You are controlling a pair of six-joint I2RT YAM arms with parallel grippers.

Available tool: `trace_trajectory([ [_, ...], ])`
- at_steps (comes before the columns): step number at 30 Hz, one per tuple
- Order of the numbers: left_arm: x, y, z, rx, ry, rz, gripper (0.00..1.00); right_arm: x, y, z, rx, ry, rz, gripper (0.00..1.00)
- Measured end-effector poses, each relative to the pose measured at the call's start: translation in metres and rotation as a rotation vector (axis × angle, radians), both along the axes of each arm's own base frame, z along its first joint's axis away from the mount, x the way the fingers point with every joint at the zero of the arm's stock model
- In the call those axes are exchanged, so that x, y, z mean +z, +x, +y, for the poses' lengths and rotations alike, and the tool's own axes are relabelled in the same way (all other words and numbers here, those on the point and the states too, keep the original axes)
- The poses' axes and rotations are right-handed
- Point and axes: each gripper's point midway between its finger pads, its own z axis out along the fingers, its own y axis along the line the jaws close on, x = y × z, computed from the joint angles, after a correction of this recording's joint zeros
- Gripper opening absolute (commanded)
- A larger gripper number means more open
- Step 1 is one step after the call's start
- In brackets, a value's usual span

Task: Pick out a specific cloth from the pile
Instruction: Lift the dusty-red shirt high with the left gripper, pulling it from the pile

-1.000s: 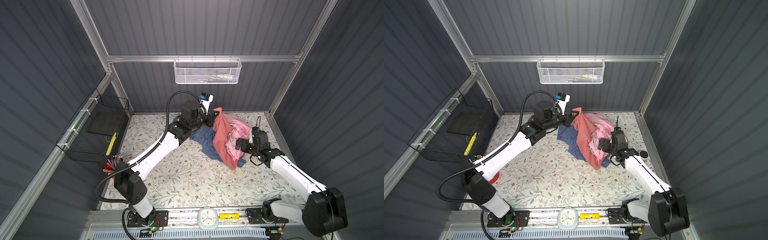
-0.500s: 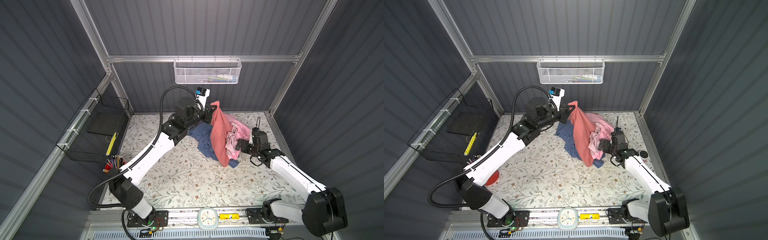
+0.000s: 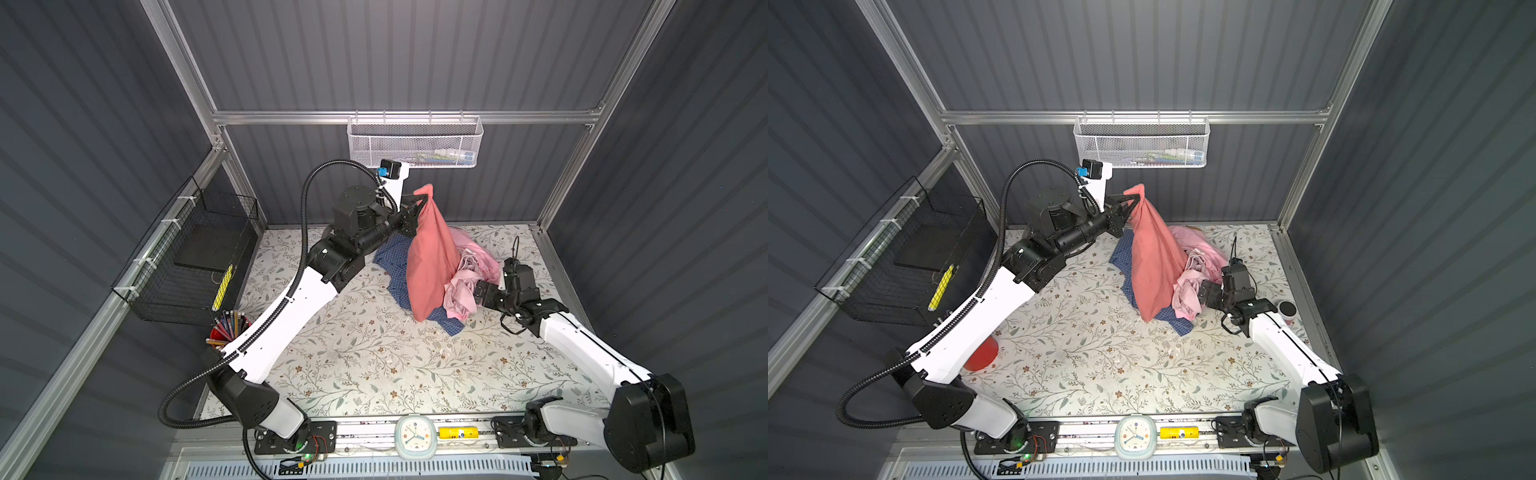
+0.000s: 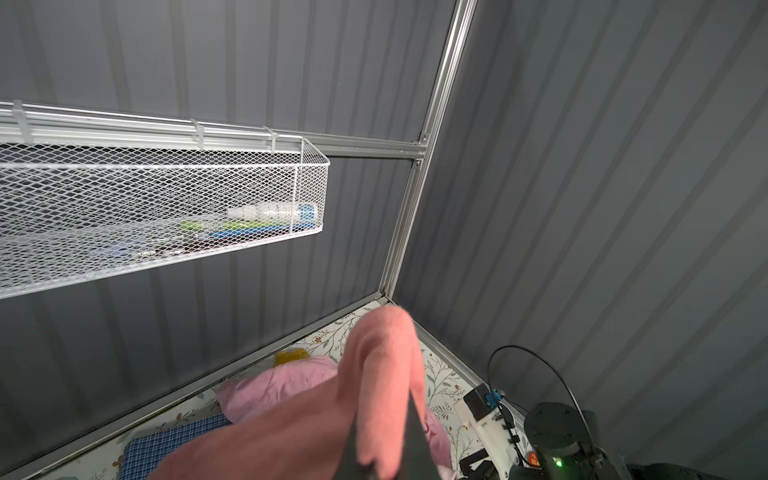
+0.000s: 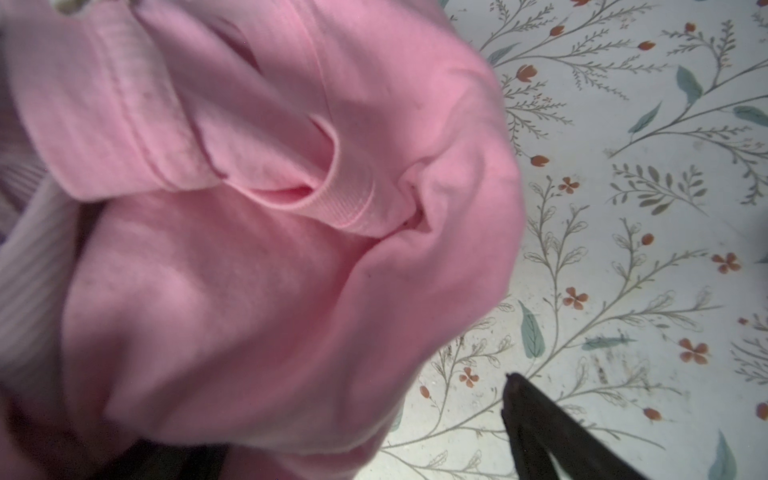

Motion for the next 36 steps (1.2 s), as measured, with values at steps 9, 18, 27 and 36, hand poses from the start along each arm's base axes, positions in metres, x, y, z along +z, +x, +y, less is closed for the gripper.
trace_trajectory([
  [9, 0.009, 0.004, 0.018, 0.067, 0.019, -0.017, 0.00, -0.003, 0.000, 0.000, -0.006, 0.004, 0.010, 0.99],
  [18, 0.050, -0.002, 0.047, 0.140, 0.022, -0.116, 0.00, -0.008, -0.001, 0.000, -0.010, 0.010, 0.025, 0.99],
  [27, 0.059, 0.012, 0.082, 0.261, 0.053, -0.145, 0.00, -0.010, -0.001, 0.001, -0.015, 0.021, 0.034, 0.99],
  [36, 0.057, 0.028, 0.119, 0.390, 0.100, -0.145, 0.00, -0.014, -0.001, 0.002, -0.014, 0.023, 0.047, 0.99],
])
